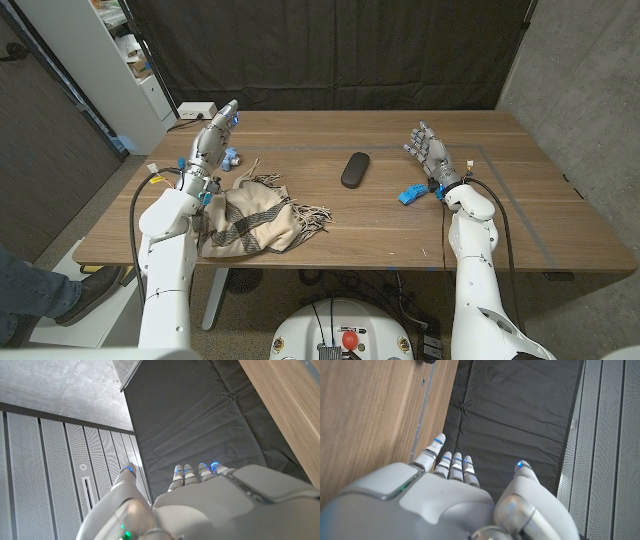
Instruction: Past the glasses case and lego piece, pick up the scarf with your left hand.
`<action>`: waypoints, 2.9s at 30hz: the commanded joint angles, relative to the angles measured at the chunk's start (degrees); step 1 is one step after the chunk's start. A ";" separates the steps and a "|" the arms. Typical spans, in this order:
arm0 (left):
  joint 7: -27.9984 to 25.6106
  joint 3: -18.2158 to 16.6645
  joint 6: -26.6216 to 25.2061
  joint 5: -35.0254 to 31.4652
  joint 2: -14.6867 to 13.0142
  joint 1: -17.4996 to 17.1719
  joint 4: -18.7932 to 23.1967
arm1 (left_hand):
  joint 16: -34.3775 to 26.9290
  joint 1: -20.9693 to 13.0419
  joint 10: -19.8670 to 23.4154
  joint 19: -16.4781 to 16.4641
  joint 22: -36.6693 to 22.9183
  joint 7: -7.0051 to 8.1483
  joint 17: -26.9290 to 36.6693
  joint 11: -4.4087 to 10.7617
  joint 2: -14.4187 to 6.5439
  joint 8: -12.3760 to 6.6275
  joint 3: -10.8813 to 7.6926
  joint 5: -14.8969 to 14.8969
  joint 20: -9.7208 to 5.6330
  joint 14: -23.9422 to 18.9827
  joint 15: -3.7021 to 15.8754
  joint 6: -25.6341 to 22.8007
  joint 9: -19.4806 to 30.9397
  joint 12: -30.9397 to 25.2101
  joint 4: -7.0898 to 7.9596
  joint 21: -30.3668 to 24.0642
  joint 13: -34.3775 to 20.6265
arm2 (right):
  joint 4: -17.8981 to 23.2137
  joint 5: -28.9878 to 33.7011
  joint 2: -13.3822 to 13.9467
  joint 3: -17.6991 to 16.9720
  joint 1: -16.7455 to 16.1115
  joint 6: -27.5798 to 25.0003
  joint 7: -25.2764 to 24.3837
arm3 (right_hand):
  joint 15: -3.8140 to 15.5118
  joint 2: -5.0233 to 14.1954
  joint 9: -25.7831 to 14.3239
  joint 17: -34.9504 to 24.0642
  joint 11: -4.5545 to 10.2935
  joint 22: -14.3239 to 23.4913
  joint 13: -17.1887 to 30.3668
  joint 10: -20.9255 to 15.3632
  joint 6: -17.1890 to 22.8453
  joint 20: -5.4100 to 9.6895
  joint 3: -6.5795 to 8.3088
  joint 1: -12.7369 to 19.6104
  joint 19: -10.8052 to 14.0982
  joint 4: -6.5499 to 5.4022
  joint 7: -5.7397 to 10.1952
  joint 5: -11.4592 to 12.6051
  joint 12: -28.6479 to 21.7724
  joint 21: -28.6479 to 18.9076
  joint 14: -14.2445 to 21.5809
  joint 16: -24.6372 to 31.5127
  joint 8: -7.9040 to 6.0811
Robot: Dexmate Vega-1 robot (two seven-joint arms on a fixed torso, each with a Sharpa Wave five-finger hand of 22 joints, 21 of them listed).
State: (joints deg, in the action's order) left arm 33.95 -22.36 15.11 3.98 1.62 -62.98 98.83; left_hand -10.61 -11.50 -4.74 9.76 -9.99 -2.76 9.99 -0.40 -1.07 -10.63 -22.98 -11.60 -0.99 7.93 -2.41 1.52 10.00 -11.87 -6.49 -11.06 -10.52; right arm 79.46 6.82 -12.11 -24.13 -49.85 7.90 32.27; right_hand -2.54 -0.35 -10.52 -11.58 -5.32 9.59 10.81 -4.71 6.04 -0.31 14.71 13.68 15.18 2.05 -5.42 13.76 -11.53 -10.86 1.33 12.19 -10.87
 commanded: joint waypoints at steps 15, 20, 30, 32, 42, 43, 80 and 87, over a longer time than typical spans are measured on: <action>0.79 -2.83 3.99 0.55 -0.52 -3.60 1.93 | -0.30 -0.71 0.66 0.34 -0.20 -0.05 0.18 -0.03 -0.18 -0.61 0.08 0.38 0.61 -0.41 -0.05 -0.91 0.16 -0.46 -0.48 -0.27 -0.32 | -1.05 0.40 -0.20 0.44 0.06 0.58 -0.76 | -0.10 0.54 -0.24 -0.34 0.03 0.21 0.07 -0.08 0.49 0.11 0.07 0.04 -0.18 0.37 0.39 0.21 0.21 -0.03 0.01 -0.02 -0.33; 0.50 -3.27 5.01 0.17 -0.38 -4.34 2.29 | -0.32 -0.74 0.73 0.31 -0.20 -0.02 0.18 0.03 -0.19 -0.61 0.10 0.39 0.65 -0.54 -0.01 -1.03 0.16 -0.47 -0.51 -0.27 -0.32 | -0.91 0.57 -0.17 0.55 0.14 0.43 -0.82 | -0.09 0.57 -0.24 -0.35 0.01 0.21 0.07 -0.07 0.52 0.15 0.05 0.01 -0.18 0.38 0.36 0.21 0.22 -0.04 -0.02 -0.05 -0.35; -0.27 -3.30 6.74 -1.23 -0.04 -5.33 3.01 | -0.29 -0.81 0.83 0.29 -0.20 0.12 0.18 0.02 -0.21 -0.64 0.14 0.42 0.79 -0.65 0.10 -1.38 0.16 -0.45 -0.58 -0.26 -0.32 | -0.74 0.49 0.05 0.49 0.43 0.50 -0.79 | -0.11 0.59 -0.25 -0.36 0.01 0.21 0.08 -0.12 0.51 0.13 0.01 -0.03 -0.20 0.44 0.35 0.21 0.22 -0.05 0.03 -0.07 -0.34; -0.56 -3.28 6.90 -1.64 0.09 -5.58 3.30 | -0.29 -0.83 0.84 0.31 -0.20 0.15 0.18 -0.05 -0.21 -0.63 0.14 0.42 0.84 -0.66 0.10 -1.40 0.16 -0.45 -0.59 -0.25 -0.32 | -0.82 0.43 0.16 0.40 0.54 0.52 -0.78 | -0.15 0.58 -0.25 -0.36 0.15 0.20 0.08 -0.11 0.50 0.12 -0.01 -0.05 -0.21 0.46 0.42 0.21 0.23 -0.05 0.06 -0.07 -0.33; 0.20 -3.44 9.61 -0.38 0.28 -6.25 2.69 | -0.32 -0.89 0.95 0.27 -0.20 0.17 0.18 0.04 -0.23 -0.64 0.17 0.43 0.98 -0.87 0.09 -1.65 0.17 -0.44 -0.65 -0.26 -0.32 | -1.41 0.59 0.74 0.43 1.17 0.60 -0.39 | -0.07 0.59 -0.25 -0.38 0.13 0.20 0.08 -0.17 0.56 0.17 -0.06 -0.11 -0.11 0.50 0.37 0.21 0.22 -0.10 0.05 -0.10 -0.35; 0.12 -3.47 10.12 -0.49 0.36 -6.36 2.62 | -0.32 -0.90 0.96 0.28 -0.20 0.16 0.18 0.07 -0.23 -0.64 0.17 0.43 0.98 -0.88 0.07 -1.66 0.17 -0.45 -0.66 -0.25 -0.32 | -1.42 0.61 0.76 0.46 1.22 0.57 -0.35 | -0.04 0.59 -0.25 -0.38 0.17 0.20 0.08 -0.20 0.56 0.16 -0.07 -0.11 -0.12 0.50 0.38 0.21 0.21 -0.09 0.07 -0.10 -0.35; 1.23 -1.30 19.52 -1.19 1.34 -10.50 4.67 | -0.23 -1.15 1.27 0.25 -0.20 0.15 0.18 0.12 -0.32 -0.58 0.23 0.47 1.47 -1.14 0.09 -2.34 0.18 -0.41 -0.86 -0.22 -0.33 | -2.59 0.88 0.99 0.68 2.44 0.78 0.23 | 0.06 0.69 -0.25 -0.41 0.08 0.20 0.09 -0.32 0.66 0.10 -0.22 -0.31 -0.19 0.65 0.48 0.27 0.21 -0.08 0.16 -0.17 -0.37; 1.89 -0.77 21.47 -1.22 0.93 -11.20 4.54 | -0.24 -1.22 1.42 0.28 -0.20 0.10 0.18 0.20 -0.34 -0.56 0.24 0.47 1.55 -1.23 0.09 -2.46 0.18 -0.43 -0.90 -0.21 -0.33 | -2.73 1.36 1.02 0.91 2.72 0.10 0.14 | 0.04 0.69 -0.25 -0.41 0.07 0.20 0.09 -0.35 0.61 0.07 -0.25 -0.33 -0.18 0.69 0.50 0.28 0.21 -0.09 0.19 -0.18 -0.35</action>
State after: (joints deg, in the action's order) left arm 35.22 -23.82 33.64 3.11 2.88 -73.02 103.28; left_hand -10.61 -12.26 -3.50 9.74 -9.99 -2.45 9.99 -0.21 -1.37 -11.03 -22.76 -11.17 0.01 6.68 -2.27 -0.83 9.99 -12.14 -7.19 -11.06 -10.51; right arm 76.81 7.66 -11.18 -23.48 -47.46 8.88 32.39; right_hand -2.54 -0.13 -10.52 -11.86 -5.11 9.61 10.78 -4.91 6.35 -0.31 14.23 13.46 15.19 2.52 -5.12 13.76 -11.53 -10.86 1.33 12.19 -10.87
